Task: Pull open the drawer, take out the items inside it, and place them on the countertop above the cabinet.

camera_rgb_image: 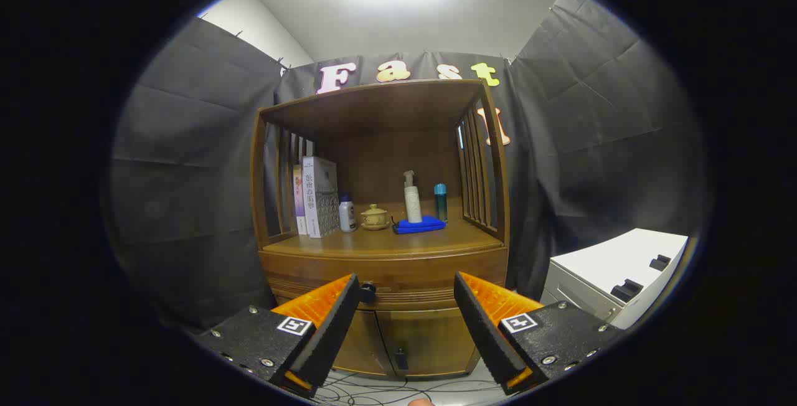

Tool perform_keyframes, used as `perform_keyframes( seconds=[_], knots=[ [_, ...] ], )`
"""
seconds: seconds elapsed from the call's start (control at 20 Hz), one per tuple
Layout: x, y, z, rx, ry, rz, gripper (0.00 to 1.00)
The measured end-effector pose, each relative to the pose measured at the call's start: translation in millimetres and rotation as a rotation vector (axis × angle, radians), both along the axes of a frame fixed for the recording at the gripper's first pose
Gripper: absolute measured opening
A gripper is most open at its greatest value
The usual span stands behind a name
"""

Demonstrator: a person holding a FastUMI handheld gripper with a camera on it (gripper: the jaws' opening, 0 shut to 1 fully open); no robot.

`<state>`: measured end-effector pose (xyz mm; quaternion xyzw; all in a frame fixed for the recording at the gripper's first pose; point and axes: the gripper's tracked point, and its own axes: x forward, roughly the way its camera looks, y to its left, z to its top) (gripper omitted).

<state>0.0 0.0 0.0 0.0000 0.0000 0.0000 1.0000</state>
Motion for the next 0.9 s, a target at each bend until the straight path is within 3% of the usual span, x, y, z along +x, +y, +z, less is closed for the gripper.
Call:
perform_keyframes(
  seconds=[0.9],
  knots=[
    [-3.6, 13.8, -10.7, 0.005, 0.015, 0.007, 0.94]
  ],
)
